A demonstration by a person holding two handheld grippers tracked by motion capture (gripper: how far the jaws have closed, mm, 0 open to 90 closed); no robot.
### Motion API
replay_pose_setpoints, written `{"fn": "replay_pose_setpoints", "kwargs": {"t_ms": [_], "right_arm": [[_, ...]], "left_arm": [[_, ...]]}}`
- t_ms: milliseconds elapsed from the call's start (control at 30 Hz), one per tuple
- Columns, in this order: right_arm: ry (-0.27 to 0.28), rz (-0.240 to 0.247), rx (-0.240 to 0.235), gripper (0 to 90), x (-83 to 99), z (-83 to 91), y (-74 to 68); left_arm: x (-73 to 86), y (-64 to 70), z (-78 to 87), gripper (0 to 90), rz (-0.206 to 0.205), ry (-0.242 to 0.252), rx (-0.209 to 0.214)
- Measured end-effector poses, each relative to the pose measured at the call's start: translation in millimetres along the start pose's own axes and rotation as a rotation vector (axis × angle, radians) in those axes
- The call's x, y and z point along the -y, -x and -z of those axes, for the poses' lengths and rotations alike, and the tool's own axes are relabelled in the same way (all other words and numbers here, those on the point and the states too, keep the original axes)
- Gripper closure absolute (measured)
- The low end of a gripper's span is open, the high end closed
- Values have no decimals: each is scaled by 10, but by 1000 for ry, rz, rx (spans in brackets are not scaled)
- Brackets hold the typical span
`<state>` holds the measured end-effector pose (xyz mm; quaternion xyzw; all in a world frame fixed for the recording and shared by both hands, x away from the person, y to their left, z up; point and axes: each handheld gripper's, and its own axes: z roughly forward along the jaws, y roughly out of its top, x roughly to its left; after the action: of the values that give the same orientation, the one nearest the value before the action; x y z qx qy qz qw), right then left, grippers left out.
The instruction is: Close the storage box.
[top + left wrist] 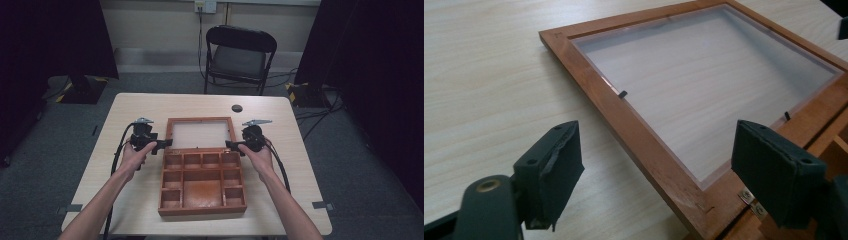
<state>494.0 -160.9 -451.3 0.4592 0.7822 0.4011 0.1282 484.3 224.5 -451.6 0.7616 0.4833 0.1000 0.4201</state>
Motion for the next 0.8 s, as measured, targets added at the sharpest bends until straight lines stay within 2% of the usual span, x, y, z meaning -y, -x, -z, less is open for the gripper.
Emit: {"fn": "replay_pose_setpoints", "kwargs": {"t_ms": [33,67,100,133,333,400,600,633,667,700,733,767,800], "right_arm": [[-12,-10,-3,150,1,-19,-2],[-45,5,24,157,16,-60,10],[-45,5,24,157,16,-60,10],[-42,-33,4,148,53,-92,41],[-40,-59,-24,138,66,-121,66],[-41,-96,-47,134,76,-151,90],[-55,-161,-78,105,95,-186,124],[-55,-193,-109,100,113,-209,158],[-52,-204,-122,100,120,-222,166],[-49,-213,-133,100,126,-239,171],[-49,-213,-133,100,126,-239,171],[-49,-223,-159,100,125,-276,159],[-44,-218,-166,100,120,-296,150]], "left_arm": [[11,1,-6,190,0,3,0],[25,3,-17,175,-4,2,4],[39,5,-32,175,-8,-4,-2],[57,21,-63,175,-3,-22,0],[63,75,-121,175,-19,-58,2],[70,97,-144,167,-38,-54,5],[73,89,-204,142,10,-55,21],[75,75,-218,106,17,-59,16],[75,75,-218,88,17,-59,16],[80,47,-237,67,34,-62,18],[80,47,-237,50,34,-62,18],[90,8,-265,26,61,-69,31],[90,8,-265,11,61,-69,31]]}}
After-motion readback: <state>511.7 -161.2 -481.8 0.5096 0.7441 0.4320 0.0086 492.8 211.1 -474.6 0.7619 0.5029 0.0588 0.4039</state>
